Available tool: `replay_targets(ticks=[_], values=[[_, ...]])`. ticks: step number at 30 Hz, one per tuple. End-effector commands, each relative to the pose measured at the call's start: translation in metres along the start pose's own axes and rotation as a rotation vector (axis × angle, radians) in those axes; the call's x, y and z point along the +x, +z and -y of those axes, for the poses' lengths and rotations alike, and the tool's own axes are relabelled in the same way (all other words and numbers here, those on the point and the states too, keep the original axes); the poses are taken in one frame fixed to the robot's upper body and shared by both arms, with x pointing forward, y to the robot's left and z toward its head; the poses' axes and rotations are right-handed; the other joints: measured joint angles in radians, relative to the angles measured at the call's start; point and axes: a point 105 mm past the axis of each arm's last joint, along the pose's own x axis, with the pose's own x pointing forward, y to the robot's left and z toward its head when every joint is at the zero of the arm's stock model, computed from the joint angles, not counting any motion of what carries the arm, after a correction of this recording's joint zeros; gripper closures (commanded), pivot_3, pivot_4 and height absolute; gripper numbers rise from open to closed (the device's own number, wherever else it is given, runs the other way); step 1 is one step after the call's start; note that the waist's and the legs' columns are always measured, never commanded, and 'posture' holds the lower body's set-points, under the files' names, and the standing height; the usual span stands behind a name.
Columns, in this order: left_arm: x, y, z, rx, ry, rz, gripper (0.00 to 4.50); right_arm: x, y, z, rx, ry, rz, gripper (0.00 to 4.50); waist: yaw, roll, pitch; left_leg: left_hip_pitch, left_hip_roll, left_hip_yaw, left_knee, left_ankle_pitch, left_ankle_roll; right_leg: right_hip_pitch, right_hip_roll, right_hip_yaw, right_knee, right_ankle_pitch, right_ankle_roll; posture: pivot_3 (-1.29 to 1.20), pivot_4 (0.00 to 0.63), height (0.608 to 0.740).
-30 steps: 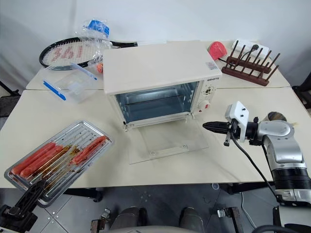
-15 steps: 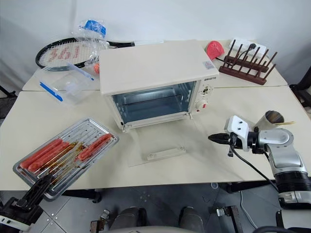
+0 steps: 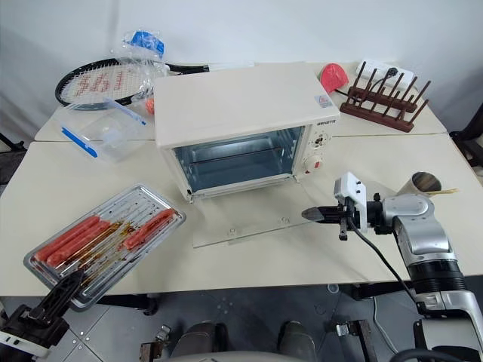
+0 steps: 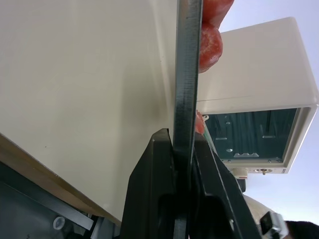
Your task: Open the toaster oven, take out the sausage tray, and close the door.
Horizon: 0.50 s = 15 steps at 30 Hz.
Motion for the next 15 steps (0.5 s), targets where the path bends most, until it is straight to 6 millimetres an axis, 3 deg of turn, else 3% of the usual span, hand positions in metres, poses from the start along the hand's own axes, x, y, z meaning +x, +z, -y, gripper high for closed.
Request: replay_targets(ticks=[1,9,15], values=[[0.001,0.004,0.007,0.011,-0.03,0.012,4.5,-0.011,0.036,0.009,-0.052,-0.067,0.085,4.47,0.0,0.0,0.0,0.0,0.0,0.0,0.0,0.0,0.0,0.0,0.0,0.0,0.0,0.0,0.0,0.0,0.15,0.74],[0.004,-0.002,0.008,0.001,-0.053,-0.032,4.5,-0.006,0.091,0.029,-0.114,-0.151,0.234,4.47,-0.001,0.0,0.0,0.0,0.0,0.001,0.0,0.0,0.0,-0.002,0.0,0.001,0.001,0.0,0.0,0.0,0.15,0.74],[0.001,-0.012,0.006,-0.005,-0.051,-0.135,4.5,0.002,0.117,0.029,-0.153,-0.124,0.28,4.47,0.001,0.0,0.0,-0.007,0.0,0.005,0.0,0.0,0.0,-0.012,0.0,0.005,0.009,0.0,0.0,0.0,0.15,0.74]])
